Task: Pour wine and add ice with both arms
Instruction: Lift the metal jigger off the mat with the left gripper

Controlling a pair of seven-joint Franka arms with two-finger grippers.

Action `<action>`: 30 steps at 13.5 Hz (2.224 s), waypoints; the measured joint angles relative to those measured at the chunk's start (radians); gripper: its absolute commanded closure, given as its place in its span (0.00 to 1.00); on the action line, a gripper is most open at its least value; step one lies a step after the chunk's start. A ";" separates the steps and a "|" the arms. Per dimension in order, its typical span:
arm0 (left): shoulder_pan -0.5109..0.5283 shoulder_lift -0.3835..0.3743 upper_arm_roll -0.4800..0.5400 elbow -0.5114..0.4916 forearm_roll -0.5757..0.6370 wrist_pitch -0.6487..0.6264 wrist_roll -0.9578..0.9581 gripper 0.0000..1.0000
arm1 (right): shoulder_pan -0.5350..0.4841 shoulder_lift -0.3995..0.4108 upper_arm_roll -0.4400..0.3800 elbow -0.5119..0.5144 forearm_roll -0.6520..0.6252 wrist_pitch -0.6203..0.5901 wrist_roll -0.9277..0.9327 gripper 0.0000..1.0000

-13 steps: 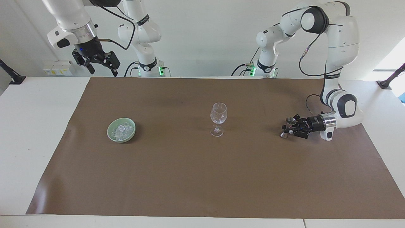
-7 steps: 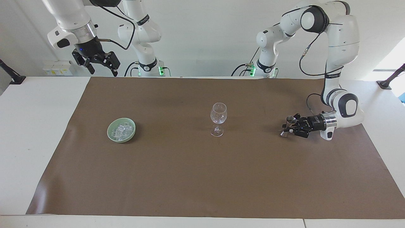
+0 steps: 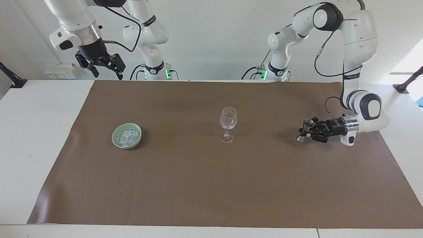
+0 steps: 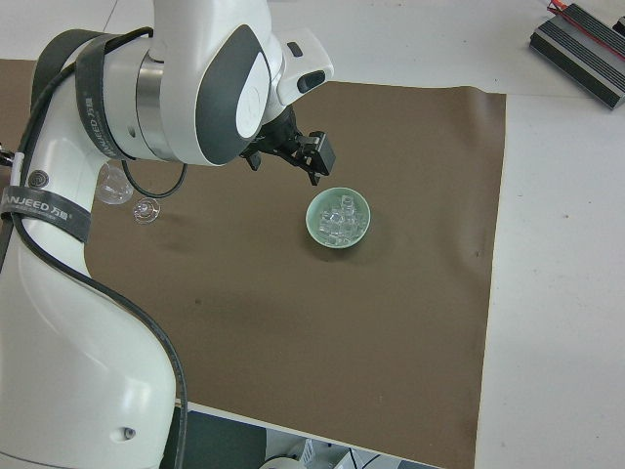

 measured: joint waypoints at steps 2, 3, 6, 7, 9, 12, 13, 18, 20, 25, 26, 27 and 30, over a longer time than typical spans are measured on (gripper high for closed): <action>-0.002 -0.001 0.000 0.003 -0.001 0.000 -0.033 1.00 | 0.000 0.000 0.000 0.000 0.000 0.000 0.000 0.00; -0.003 -0.001 0.000 0.003 -0.007 -0.003 -0.046 1.00 | 0.000 0.000 0.000 0.000 0.000 0.000 0.000 0.00; -0.003 -0.007 -0.001 0.012 -0.044 -0.022 -0.088 1.00 | 0.000 0.000 0.000 0.000 0.000 0.000 0.000 0.00; -0.004 -0.012 -0.002 0.017 -0.048 -0.031 -0.100 1.00 | 0.000 0.000 0.000 0.000 0.000 0.000 0.000 0.00; -0.004 -0.030 -0.004 0.028 -0.063 -0.050 -0.135 1.00 | 0.000 0.000 0.000 0.000 0.000 0.000 0.000 0.00; -0.005 -0.060 -0.015 0.078 -0.091 -0.083 -0.273 1.00 | 0.000 0.000 0.000 0.000 0.000 0.000 0.000 0.00; -0.005 -0.074 -0.024 0.098 -0.093 -0.095 -0.289 1.00 | 0.000 0.000 0.000 0.000 0.000 0.000 0.000 0.00; -0.025 -0.169 -0.035 0.115 -0.093 -0.104 -0.317 1.00 | 0.000 0.000 0.000 0.000 0.000 0.000 0.000 0.00; -0.028 -0.172 -0.035 0.112 -0.093 -0.114 -0.317 1.00 | 0.000 0.000 0.000 0.000 0.000 0.000 0.000 0.00; -0.039 -0.189 -0.035 0.111 -0.093 -0.133 -0.346 1.00 | 0.000 0.000 0.000 0.000 0.000 0.000 0.000 0.00; -0.042 -0.202 -0.034 0.111 -0.093 -0.133 -0.374 1.00 | 0.000 0.000 0.000 0.000 0.000 0.000 0.000 0.00; -0.045 -0.214 -0.035 0.111 -0.093 -0.133 -0.401 1.00 | 0.000 0.000 0.000 0.000 0.000 0.000 0.000 0.00; -0.046 -0.245 -0.031 0.111 -0.093 -0.128 -0.495 1.00 | 0.000 0.000 0.000 0.000 0.000 0.000 0.000 0.00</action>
